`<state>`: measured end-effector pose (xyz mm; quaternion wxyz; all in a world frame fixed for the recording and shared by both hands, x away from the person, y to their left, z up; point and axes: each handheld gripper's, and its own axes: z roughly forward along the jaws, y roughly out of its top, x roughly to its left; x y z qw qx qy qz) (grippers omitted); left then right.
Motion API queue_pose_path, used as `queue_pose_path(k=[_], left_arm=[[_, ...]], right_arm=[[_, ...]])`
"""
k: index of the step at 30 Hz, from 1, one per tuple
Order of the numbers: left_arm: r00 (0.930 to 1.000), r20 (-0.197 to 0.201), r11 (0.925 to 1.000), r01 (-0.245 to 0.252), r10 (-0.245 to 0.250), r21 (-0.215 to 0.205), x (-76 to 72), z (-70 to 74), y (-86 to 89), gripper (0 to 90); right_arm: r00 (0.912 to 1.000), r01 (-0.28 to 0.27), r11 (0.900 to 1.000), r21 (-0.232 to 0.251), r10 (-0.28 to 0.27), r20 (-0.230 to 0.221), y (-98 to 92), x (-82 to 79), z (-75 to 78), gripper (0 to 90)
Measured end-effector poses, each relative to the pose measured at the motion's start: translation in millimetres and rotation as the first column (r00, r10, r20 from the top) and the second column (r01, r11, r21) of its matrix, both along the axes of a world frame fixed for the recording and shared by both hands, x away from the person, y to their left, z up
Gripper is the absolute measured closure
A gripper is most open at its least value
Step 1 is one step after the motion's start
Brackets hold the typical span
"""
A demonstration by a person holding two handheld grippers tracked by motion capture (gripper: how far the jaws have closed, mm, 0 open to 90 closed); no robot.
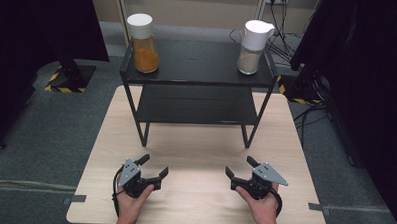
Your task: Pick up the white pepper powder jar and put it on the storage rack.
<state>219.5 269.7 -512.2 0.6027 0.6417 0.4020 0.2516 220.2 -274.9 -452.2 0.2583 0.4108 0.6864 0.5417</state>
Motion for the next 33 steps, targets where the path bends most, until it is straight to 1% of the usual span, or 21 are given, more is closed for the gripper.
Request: queue_pose_path(k=[9, 16, 25, 33], left_arm=[[1.0, 0.0, 1.0, 0.0, 0.0, 0.0, 0.0, 0.0, 0.1, 8.7], [1.0, 0.0, 1.0, 0.0, 0.0, -0.001, 0.0, 0.0, 0.1, 8.7], [1.0, 0.0, 1.0, 0.0, 0.0, -0.001, 0.0, 0.0, 0.1, 8.7], [1.0, -0.001, 1.0, 0.001, -0.001, -0.002, 0.1, -0.1, 0.3, 8.7]], right_arm=[[0.9998, 0.004, 1.0, -0.012, -0.004, -0.019, 1.7, -2.1, -6.4, 9.0], [0.9995, 0.009, 1.0, -0.007, -0.009, -0.031, 1.2, -4.5, -11.4, 9.0], [0.9992, 0.017, 1.0, -0.005, -0.017, -0.036, -1.0, -7.2, -16.2, 9.0], [0.9991, 0.021, 1.0, -0.009, -0.022, -0.036, 0.7, -9.5, -22.9, 9.0]])
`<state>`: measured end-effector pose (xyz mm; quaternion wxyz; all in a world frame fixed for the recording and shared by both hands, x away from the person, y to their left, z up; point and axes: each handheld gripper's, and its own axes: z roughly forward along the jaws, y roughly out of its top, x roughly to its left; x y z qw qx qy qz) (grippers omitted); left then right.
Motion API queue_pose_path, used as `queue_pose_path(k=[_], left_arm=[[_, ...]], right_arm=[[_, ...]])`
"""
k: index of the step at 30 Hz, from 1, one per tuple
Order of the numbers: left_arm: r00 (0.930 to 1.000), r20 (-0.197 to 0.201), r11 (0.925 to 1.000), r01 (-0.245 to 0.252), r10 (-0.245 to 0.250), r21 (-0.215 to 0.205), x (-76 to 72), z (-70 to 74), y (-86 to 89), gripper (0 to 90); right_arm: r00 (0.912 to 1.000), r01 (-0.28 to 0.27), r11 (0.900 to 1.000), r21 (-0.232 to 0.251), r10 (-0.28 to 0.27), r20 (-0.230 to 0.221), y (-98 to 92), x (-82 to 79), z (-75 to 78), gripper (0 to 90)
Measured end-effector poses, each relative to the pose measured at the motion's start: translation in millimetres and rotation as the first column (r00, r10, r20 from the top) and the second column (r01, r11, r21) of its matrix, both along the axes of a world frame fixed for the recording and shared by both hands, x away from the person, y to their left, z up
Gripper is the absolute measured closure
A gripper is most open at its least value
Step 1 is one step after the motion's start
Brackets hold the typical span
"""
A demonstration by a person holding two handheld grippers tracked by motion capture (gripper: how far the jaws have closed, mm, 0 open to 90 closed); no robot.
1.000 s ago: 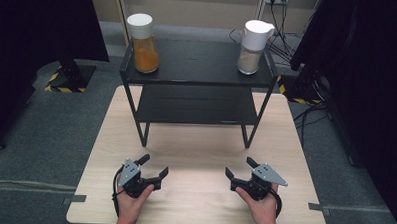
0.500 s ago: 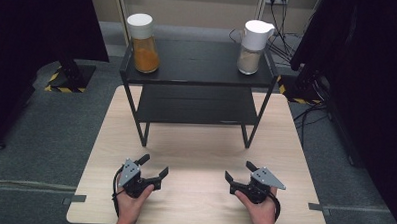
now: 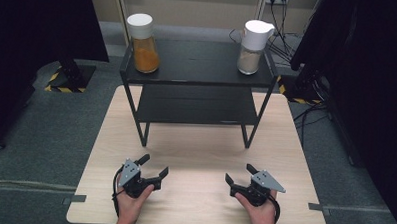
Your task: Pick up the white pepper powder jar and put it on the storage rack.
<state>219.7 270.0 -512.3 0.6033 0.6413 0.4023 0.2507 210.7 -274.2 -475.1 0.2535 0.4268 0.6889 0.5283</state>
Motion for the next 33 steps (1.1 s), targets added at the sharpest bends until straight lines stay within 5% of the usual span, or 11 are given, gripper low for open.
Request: queue_pose_path(k=[17, 33], left_arm=[[1.0, -0.001, 1.0, 0.002, -0.002, 0.002, 0.3, 0.3, 0.1, 8.7], [1.0, -0.004, 1.0, 0.003, -0.003, -0.002, 0.8, 0.2, 0.9, 8.7]], right_arm=[[0.9995, -0.001, 0.999, -0.035, 0.002, 0.031, 4.5, -4.6, -5.3, 9.0], [0.9989, 0.005, 1.0, -0.003, -0.005, 0.046, 0.9, -7.7, -9.7, 9.0]])
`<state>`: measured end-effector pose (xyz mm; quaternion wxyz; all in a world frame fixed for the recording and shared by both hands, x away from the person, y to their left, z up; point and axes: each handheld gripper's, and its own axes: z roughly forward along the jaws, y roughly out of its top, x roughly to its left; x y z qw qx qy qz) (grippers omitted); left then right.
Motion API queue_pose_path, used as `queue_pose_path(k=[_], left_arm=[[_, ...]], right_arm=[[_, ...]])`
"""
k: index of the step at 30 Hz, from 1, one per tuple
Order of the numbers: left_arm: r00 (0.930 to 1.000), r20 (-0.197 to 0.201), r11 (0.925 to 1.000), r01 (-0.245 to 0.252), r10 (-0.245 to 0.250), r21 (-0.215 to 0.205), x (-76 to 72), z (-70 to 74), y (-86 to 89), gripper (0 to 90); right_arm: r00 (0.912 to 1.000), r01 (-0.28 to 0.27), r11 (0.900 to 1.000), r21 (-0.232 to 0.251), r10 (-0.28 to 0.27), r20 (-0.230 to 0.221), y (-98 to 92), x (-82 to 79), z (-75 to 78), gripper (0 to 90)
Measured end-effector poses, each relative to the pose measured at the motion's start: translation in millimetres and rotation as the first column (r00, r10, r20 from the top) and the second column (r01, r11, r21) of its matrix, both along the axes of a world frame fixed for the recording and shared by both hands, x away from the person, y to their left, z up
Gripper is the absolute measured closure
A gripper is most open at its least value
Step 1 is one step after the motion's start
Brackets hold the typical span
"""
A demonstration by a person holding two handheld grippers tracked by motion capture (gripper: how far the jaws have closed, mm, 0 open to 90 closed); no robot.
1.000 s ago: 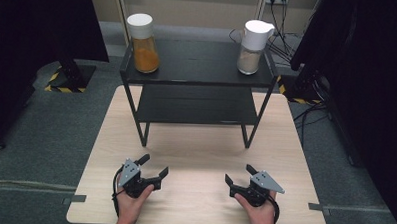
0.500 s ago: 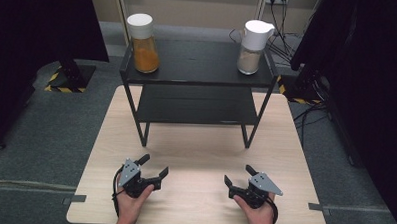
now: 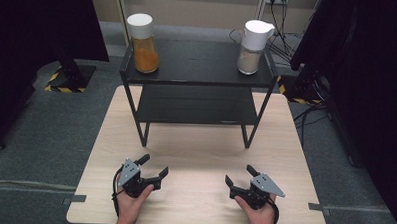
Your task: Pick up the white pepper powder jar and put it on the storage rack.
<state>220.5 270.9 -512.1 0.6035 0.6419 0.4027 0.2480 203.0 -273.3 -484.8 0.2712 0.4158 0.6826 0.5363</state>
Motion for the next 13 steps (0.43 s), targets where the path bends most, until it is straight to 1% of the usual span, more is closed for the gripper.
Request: queue_pose_path(k=[13], left_arm=[[1.0, -0.002, 1.0, 0.0, 0.0, 0.001, 0.2, 0.4, -0.4, 8.7]], right_arm=[[1.0, 0.005, 1.0, 0.005, -0.005, 0.001, -0.2, -0.6, -0.5, 9.0]])
